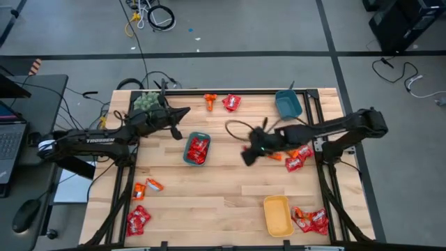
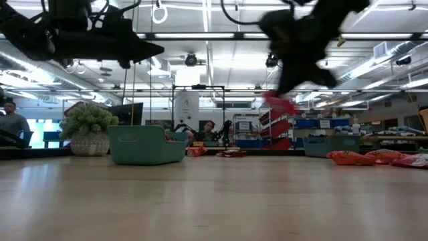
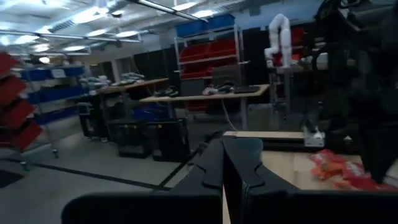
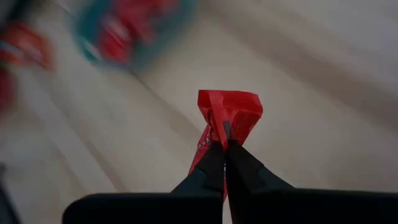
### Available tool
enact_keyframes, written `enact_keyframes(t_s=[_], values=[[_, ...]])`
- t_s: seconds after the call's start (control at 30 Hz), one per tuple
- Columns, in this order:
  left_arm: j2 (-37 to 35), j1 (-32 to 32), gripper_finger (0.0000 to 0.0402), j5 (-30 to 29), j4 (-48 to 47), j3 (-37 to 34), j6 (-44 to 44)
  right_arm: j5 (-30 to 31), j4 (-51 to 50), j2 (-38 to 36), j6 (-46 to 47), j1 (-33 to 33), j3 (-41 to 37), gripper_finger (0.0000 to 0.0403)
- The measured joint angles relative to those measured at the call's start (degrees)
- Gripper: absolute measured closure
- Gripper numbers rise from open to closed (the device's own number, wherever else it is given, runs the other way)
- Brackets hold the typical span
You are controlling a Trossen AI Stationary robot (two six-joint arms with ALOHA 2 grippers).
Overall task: Sort candy
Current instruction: Put the small red candy into the green bin
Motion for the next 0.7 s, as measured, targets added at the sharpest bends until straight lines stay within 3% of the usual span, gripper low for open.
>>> enact_keyframes(t_s=[0.17,0.3,0.47,0.7], values=[[-0.21,0.04,0.0401,-1.27,10.42,-5.42,0.19,-3.02,24.99,8.43,-8.31,-4.5,0.68,0.0403],[-0.21,0.02,0.0401,-1.74,14.8,-7.67,0.3,-4.34,34.61,16.47,-11.6,-6.18,4.71,0.0403],[-0.21,0.02,0.0401,-1.9,13.51,-7.89,0.81,-5.95,39.46,26.62,-14.6,-6.31,12.85,0.0403],[-0.2,0.02,0.0401,-1.9,12.19,-7.89,3.14,-6.27,38.62,35.5,-17.61,-5.87,22.84,0.0403]])
